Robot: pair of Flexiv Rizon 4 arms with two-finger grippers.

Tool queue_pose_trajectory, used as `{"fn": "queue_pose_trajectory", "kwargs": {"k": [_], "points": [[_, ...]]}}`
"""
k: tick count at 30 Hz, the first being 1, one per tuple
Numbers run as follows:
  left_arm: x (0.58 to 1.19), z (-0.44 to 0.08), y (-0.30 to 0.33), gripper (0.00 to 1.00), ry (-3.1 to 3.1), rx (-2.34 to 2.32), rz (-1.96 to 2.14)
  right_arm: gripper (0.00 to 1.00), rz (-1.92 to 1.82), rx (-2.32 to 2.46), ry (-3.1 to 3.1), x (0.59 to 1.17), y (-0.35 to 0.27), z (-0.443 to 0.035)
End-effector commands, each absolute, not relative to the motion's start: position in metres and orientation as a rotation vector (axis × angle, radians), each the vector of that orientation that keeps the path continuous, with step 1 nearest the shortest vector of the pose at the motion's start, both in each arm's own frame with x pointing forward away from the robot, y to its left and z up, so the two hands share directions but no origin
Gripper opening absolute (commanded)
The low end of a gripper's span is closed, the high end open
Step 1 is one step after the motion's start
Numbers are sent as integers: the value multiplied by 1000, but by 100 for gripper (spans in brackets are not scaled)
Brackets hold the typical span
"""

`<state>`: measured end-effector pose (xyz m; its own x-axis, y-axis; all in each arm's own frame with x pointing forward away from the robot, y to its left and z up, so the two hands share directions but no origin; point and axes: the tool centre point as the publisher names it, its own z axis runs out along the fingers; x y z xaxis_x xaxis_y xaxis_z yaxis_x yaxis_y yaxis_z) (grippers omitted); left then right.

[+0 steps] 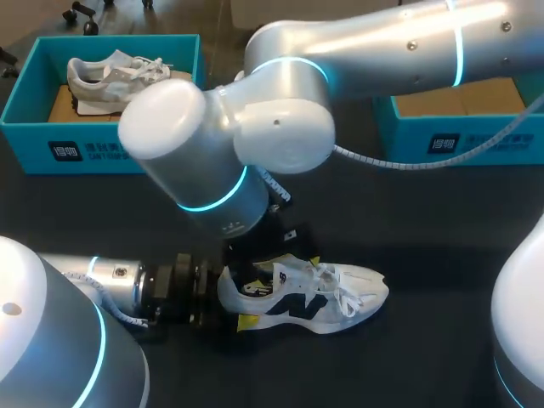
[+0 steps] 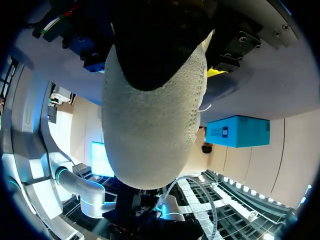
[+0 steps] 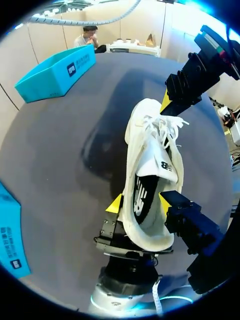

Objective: Take the shoe out of the shoebox, open the shoe tongue, remove and reinsert the insole, then place the shoe into the shoebox

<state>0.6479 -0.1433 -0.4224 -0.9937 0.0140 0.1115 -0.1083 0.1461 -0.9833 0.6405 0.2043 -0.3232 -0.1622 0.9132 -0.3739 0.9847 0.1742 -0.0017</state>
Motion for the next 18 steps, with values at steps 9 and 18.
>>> {"fn": "queue_pose_trajectory", "kwargs": {"k": [9, 18], "points": [[648, -425, -144, 0, -2307, 97, 1993, 100, -390, 2032, 1688, 632, 207, -347], [648, -425, -144, 0, -2307, 97, 1993, 100, -323, 2092, 1629, 628, 190, -353]]}}
